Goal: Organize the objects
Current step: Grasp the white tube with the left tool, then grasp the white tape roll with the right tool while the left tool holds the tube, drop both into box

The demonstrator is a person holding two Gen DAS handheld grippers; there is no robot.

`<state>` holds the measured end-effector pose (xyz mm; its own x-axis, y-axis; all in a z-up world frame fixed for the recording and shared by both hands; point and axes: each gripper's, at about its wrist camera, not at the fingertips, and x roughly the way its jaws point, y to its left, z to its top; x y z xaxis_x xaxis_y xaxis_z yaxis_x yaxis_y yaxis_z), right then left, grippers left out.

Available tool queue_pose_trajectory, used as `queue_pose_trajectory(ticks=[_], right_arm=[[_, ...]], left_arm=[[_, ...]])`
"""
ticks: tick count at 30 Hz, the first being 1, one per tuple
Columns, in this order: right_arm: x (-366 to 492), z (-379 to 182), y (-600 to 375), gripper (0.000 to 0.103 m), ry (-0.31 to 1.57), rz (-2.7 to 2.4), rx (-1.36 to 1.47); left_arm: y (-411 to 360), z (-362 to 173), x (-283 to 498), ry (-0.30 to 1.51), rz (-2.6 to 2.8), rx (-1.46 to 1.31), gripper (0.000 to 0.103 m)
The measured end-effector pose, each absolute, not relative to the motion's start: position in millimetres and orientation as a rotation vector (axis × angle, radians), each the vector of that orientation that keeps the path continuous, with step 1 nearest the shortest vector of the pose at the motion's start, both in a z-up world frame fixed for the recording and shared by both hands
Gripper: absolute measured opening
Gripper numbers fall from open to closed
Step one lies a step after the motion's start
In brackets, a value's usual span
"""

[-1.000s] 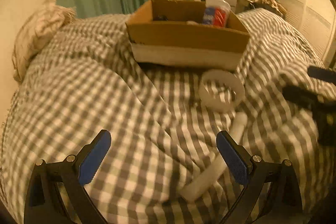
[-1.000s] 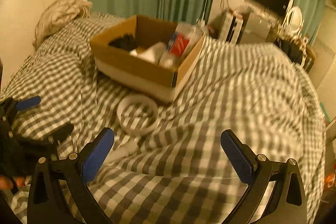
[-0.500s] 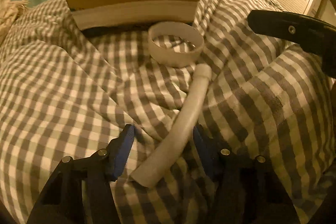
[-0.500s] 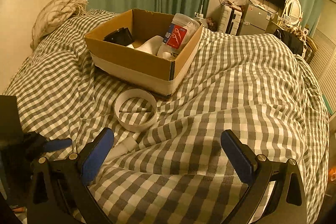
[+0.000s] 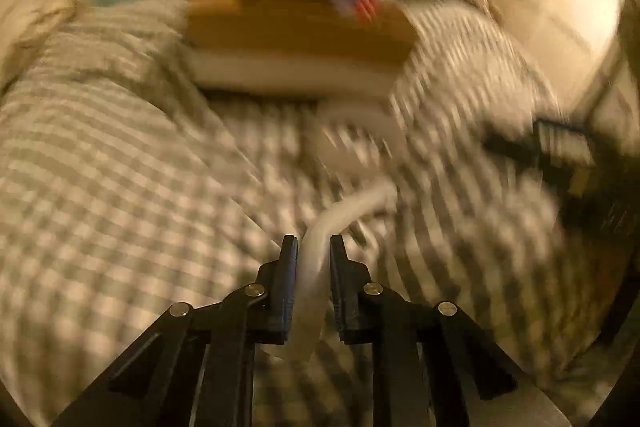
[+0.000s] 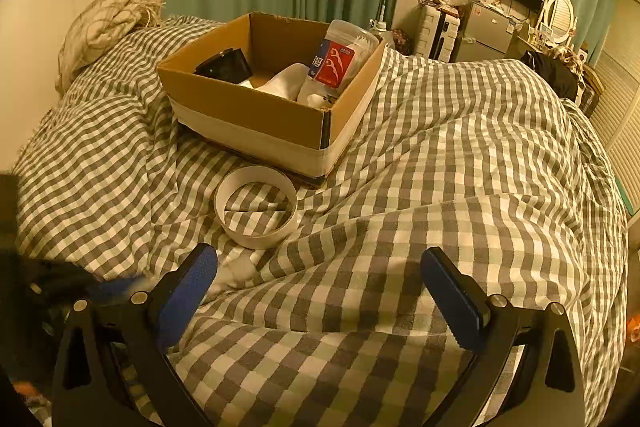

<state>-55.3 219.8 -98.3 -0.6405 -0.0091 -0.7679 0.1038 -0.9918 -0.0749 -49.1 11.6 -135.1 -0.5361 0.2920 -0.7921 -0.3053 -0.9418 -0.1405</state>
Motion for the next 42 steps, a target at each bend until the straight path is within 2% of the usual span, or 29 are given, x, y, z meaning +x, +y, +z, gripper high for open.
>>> queue_pose_trajectory(ticks=[9, 15, 22, 35, 36, 39, 42], right_arm=[[-69, -99, 205, 0.102, 0.191, -2.729, 1.295], [-109, -115, 180, 0.102, 0.190, -2.636, 1.354], [-146, -158, 154, 0.102, 0.309, -2.555, 1.535], [-163, -174, 159, 0.102, 0.250, -2.498, 1.641], [-162, -173, 159, 0.100, 0.246, -2.499, 1.636], [-159, -173, 159, 0.080, 0.242, -2.477, 1.634], [-155, -171, 156, 0.080, 0.274, -2.480, 1.619]], left_arm=[[-36, -90, -87, -0.095, 2.723, -1.129, 0.015], [-35, -108, -104, -0.097, 2.716, -1.169, 0.015], [-40, -128, -109, -0.129, 2.684, -1.229, 0.015], [-39, -130, -103, -0.126, 2.682, -1.238, 0.015], [-39, -130, -103, -0.129, 2.684, -1.239, 0.015], [-40, -130, -102, -0.137, 2.686, -1.245, 0.015], [-39, -130, -101, -0.128, 2.687, -1.250, 0.015]])
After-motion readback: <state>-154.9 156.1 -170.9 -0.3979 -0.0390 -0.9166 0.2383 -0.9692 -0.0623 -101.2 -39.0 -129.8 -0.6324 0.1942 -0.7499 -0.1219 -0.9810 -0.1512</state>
